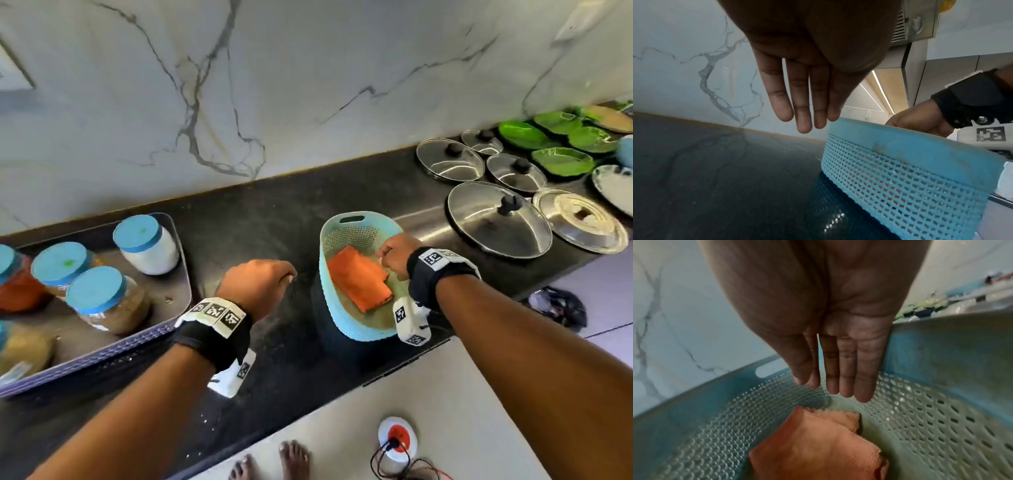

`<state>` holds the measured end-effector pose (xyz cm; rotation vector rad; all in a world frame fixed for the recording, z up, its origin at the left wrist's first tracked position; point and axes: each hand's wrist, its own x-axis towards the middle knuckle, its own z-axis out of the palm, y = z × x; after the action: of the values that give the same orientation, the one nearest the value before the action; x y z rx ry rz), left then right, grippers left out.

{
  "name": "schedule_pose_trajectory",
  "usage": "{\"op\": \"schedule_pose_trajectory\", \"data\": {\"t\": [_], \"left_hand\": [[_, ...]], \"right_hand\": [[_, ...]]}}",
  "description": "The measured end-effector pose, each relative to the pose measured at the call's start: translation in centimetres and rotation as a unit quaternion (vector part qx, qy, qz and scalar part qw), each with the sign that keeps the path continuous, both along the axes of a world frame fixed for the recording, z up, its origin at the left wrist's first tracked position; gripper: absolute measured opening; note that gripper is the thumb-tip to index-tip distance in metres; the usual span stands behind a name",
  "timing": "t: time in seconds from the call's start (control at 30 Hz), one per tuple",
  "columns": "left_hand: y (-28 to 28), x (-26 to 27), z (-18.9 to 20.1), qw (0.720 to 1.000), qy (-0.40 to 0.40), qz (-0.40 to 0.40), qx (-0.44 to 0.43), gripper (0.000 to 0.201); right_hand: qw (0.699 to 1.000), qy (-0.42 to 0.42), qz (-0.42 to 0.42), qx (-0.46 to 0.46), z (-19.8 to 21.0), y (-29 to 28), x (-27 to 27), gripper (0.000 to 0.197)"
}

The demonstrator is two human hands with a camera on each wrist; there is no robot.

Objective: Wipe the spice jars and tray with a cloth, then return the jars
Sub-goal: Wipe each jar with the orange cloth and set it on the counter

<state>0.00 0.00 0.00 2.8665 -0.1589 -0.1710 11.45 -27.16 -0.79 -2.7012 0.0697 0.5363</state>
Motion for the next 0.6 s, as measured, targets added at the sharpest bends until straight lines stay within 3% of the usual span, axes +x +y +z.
{"op": "schedule_pose_trajectory", "data": {"t": [0.27,0.6], "left_hand": [[1.2,1.8,-1.2,0.999,0.028,-0.017,0.003,0.021],[2.3,3.2,-1.6,0.996,0.045,-0.036,-0.072,0.023]], "right_hand": [[0.99,0.078,0.049,-0.108,-2.1,3.0,2.9,0.023],[0.982,0.099,0.018,-0.162,-3.6,5.2,5.2,0.053]]}}
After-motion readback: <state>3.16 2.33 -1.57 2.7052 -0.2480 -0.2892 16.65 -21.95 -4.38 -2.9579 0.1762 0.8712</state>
